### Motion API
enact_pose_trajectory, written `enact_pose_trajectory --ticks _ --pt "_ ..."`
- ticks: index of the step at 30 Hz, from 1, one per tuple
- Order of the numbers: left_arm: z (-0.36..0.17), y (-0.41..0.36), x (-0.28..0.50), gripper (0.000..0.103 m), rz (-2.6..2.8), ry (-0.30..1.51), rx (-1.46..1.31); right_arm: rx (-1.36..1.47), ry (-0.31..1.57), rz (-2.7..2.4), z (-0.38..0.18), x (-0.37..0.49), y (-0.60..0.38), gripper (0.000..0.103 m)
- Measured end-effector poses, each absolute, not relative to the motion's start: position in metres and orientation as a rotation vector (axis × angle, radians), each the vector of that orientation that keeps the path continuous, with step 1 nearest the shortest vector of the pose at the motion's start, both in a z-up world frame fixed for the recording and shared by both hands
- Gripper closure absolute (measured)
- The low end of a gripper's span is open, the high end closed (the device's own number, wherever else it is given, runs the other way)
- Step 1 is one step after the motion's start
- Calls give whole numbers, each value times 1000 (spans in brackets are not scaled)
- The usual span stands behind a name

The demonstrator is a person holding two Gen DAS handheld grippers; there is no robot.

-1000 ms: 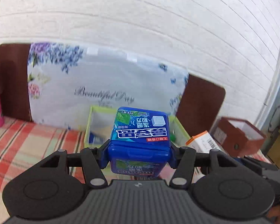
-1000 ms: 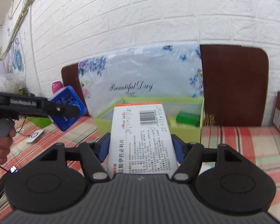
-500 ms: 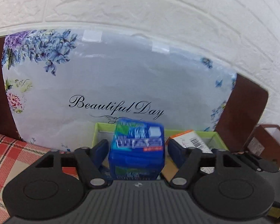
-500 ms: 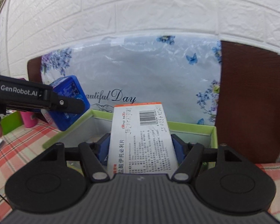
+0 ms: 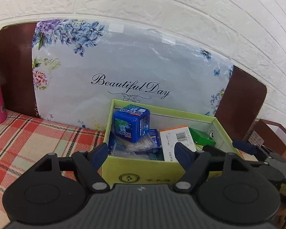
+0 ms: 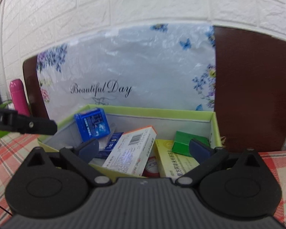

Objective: Organize objects
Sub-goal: 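Withdraw both tools and grasp the clear toothbrush case with the left tool, then hold the clear case with the left tool while the right tool grasps the green plant box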

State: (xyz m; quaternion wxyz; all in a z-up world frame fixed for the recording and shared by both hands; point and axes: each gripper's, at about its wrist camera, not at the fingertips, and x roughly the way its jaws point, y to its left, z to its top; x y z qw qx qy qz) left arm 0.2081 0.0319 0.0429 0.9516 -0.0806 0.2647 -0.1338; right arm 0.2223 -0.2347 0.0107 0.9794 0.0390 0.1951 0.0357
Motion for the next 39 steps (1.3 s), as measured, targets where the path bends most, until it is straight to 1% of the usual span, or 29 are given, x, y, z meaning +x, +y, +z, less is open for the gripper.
enact_pose_trajectory --ticks 6,10,14,17,19,20,21,29,31,32,33,35,37,39 --pt "24 28 158 22 -280 601 -172 163 387 51 16 157 -243 0" --pt "-5 25 131 22 -268 678 -185 244 425 33 -1 115 -248 0" --pt "-28 21 116 22 -284 746 -185 259 472 -2 -21 75 -253 0" --pt "-39 18 115 22 -279 748 -180 252 502 -29 -33 50 -258 0" --pt "-44 16 119 27 -271 746 -171 258 520 -44 -39 37 -261 0" --pt "-47 14 122 32 -270 755 -165 268 529 -56 -42 30 -264 0" --pt "-49 12 125 34 -269 766 -159 277 535 -61 -43 25 -266 0" --pt "-56 -21 144 36 -267 733 -30 306 552 -49 -45 6 -266 0" --pt "-57 -24 142 50 -252 717 3 303 549 -33 -43 4 -261 0" --pt "-57 -24 140 68 -246 709 14 297 546 -23 -43 3 -259 0" --pt "-57 -20 138 74 -251 711 3 290 546 -16 -42 3 -256 0" --pt "-55 -8 132 74 -259 729 -44 275 555 -1 -42 3 -250 0" --pt "-53 1 121 74 -242 732 -33 265 569 19 -43 7 -243 0" --pt "-54 13 109 74 -208 735 -26 257 582 54 -44 11 -234 7"
